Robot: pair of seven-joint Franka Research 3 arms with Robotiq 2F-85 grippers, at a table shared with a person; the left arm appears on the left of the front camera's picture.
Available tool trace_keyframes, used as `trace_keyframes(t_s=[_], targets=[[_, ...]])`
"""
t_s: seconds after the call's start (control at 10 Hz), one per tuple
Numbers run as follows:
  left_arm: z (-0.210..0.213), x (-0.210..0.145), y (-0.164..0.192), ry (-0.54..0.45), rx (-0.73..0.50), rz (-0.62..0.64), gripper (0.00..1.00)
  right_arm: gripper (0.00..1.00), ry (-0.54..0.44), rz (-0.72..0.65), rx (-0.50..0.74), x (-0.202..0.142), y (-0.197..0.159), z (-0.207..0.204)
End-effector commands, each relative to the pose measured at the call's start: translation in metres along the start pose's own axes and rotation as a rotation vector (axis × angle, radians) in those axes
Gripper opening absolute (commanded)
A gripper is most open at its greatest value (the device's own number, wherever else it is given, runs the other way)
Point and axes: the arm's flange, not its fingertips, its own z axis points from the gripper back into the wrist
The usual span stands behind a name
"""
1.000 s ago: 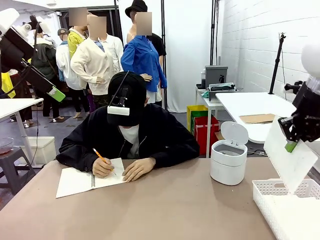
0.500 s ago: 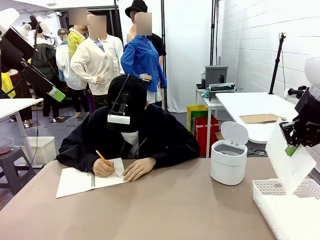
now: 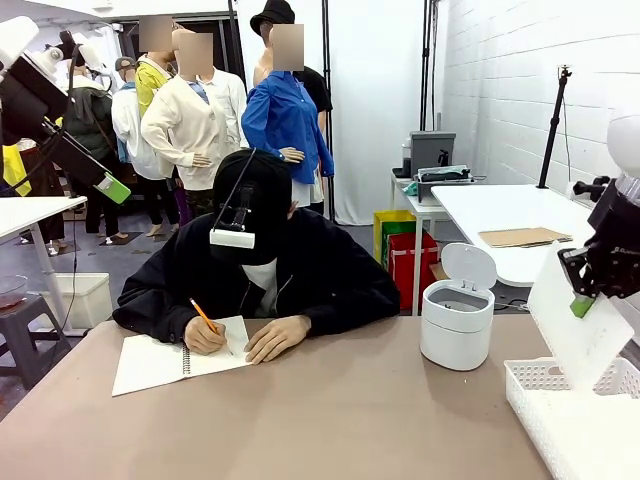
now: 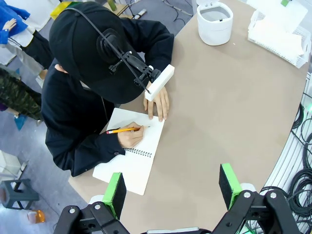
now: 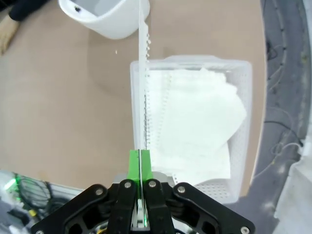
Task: Sort the paper based on its condition.
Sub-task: If a person hands you a paper, place it in the Organizing basket , and if it's crumpled, put it in the Trash can.
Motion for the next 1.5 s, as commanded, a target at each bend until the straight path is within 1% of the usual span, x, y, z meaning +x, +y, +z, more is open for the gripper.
trace_keyframes(t_s=[0.0, 0.2, 0.5, 0.7, 0.8, 1.1, 1.4], targets=[[0.001, 0.000, 0.000, -0.002, -0.001, 0.001, 1.00, 0.00, 0.038, 0.011, -0.055, -0.020, -0.013, -0.010], [0.001, 0.000, 0.000, -0.002, -0.001, 0.001, 1.00, 0.00, 0.040, 0.007, -0.080, -0.042, -0.022, -0.023], [0.001, 0.000, 0.000, -0.002, -0.001, 0.001, 1.00, 0.00, 0.051, 0.043, -0.070, -0.064, -0.032, -0.053], [0.001, 0.000, 0.000, -0.002, -0.001, 0.001, 1.00, 0.00, 0.096, 0.073, -0.054, -0.061, -0.029, -0.074], [0.001, 0.000, 0.000, -0.002, -0.001, 0.001, 1.00, 0.00, 0.102, 0.088, -0.043, -0.054, -0.028, -0.086], [0.001, 0.000, 0.000, -0.002, -0.001, 0.001, 1.00, 0.00, 0.160, 0.088, -0.061, -0.044, -0.022, -0.118], [0.001, 0.000, 0.000, -0.002, -0.001, 0.001, 1.00, 0.00, 0.208, 0.091, -0.065, -0.048, -0.018, -0.139]])
